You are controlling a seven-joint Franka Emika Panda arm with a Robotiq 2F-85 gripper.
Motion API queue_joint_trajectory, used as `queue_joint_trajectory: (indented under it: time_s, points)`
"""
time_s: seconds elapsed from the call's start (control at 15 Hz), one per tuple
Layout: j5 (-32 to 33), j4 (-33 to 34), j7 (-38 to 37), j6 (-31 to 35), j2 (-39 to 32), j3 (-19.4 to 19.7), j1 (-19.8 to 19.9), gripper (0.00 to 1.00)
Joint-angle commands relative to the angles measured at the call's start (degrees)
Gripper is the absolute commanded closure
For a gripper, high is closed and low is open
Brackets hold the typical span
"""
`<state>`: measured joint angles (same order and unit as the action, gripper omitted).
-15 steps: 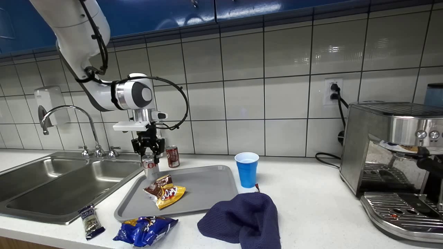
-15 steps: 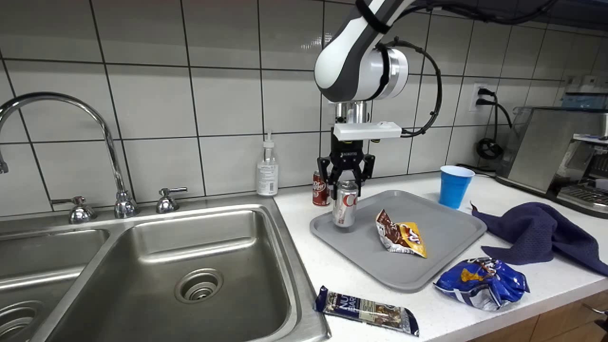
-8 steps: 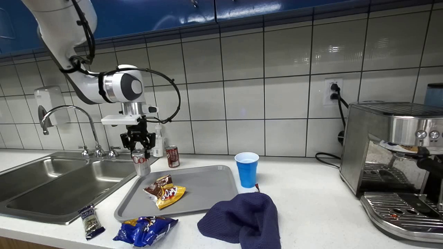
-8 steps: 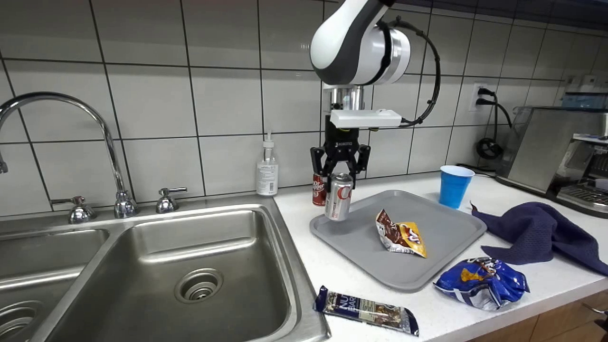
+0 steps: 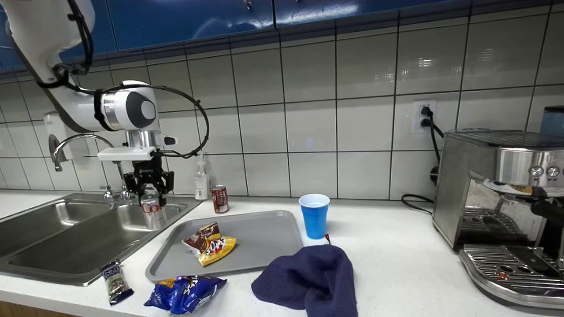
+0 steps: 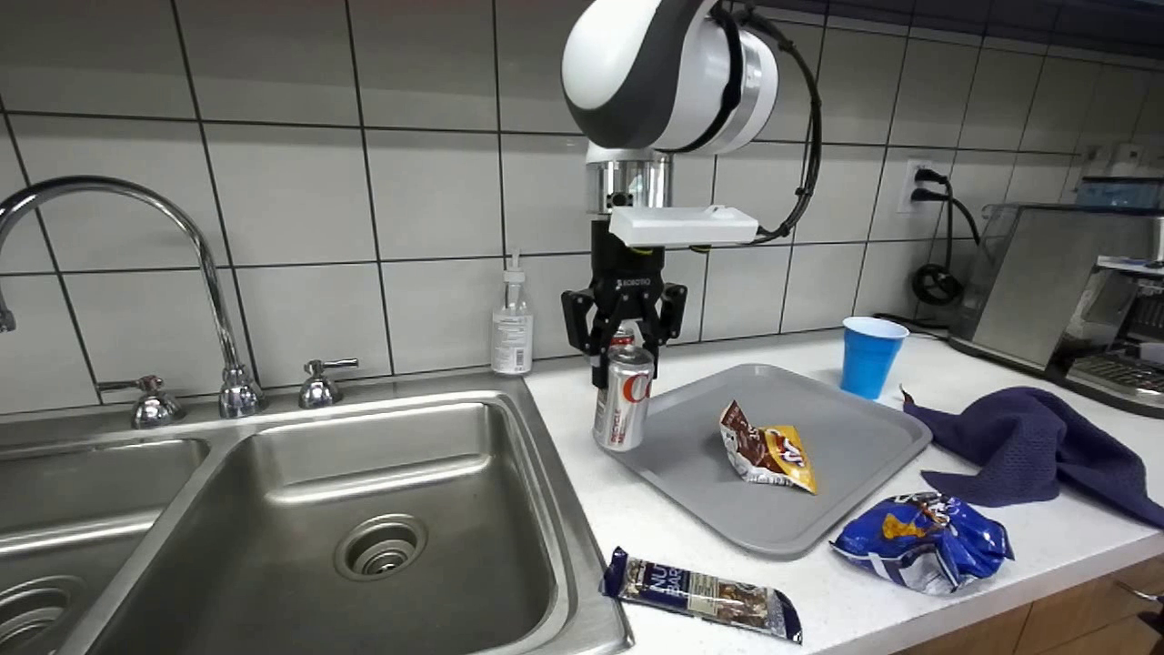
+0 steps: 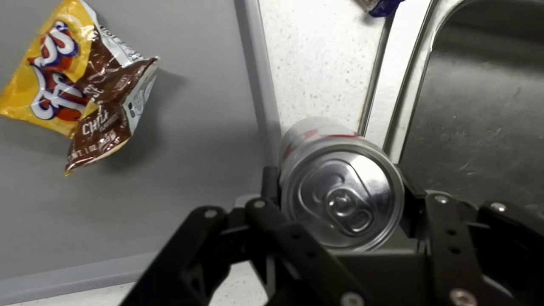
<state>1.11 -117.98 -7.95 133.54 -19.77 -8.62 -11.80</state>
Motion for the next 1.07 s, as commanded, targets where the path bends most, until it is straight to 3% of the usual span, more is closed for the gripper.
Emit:
queue_joint_trajectory:
  time_s: [0.0,1.0]
  points:
    - [0.69,-3.24,0.58,1.84,2.09,-0.55,-1.17,0.62]
    - [4.78,-3.84,-1.52,4.70,-1.92,0.41,-3.76,0.62]
